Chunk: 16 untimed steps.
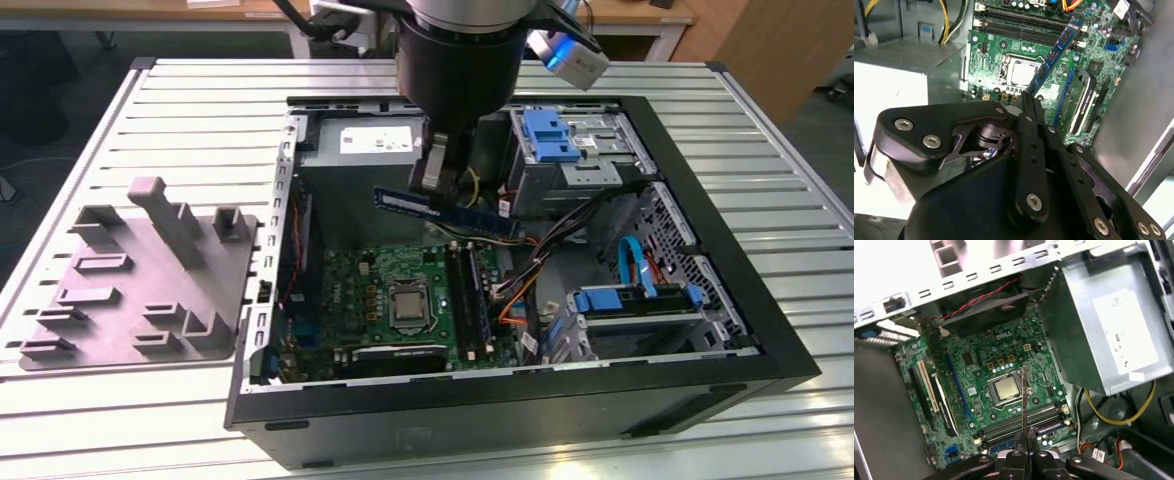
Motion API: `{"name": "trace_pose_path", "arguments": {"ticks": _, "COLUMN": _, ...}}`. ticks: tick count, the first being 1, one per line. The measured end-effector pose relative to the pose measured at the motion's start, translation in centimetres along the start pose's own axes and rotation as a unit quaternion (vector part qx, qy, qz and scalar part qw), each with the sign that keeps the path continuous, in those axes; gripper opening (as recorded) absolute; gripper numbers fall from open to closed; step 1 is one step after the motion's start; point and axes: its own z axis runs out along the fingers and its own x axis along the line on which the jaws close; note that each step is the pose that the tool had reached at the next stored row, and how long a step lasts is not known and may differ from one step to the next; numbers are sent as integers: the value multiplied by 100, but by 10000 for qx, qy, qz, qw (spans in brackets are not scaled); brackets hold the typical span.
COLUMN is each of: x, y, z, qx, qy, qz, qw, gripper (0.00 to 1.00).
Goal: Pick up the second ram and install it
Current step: 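Insert the second ram into the second slot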
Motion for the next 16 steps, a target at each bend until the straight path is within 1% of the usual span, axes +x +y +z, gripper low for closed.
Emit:
{"name": "trace_pose_path", "arguments": {"ticks": 2, "x": 0, "y": 0, "z": 1, "qx": 7, "qy": -3, "qz": 188, "qw": 9998, "gripper": 11}}
{"name": "trace_pose_path", "arguments": {"ticks": 4, "x": 0, "y": 0, "z": 1, "qx": 14, "qy": -5, "qz": 367, "qw": 9993, "gripper": 11}}
{"name": "trace_pose_path", "arguments": {"ticks": 7, "x": 0, "y": 0, "z": 2, "qx": 24, "qy": -9, "qz": 637, "qw": 9980, "gripper": 11}}
{"name": "trace_pose_path", "arguments": {"ticks": 10, "x": 0, "y": 0, "z": 4, "qx": 35, "qy": -13, "qz": 913, "qw": 9958, "gripper": 11}}
{"name": "trace_pose_path", "arguments": {"ticks": 12, "x": 0, "y": 0, "z": 4, "qx": 41, "qy": -15, "qz": 1092, "qw": 9940, "gripper": 11}}
{"name": "trace_pose_path", "arguments": {"ticks": 14, "x": 0, "y": 0, "z": 5, "qx": 48, "qy": -18, "qz": 1271, "qw": 9919, "gripper": 11}}
{"name": "trace_pose_path", "arguments": {"ticks": 16, "x": 0, "y": 0, "z": 6, "qx": 55, "qy": -20, "qz": 1454, "qw": 9894, "gripper": 11}}
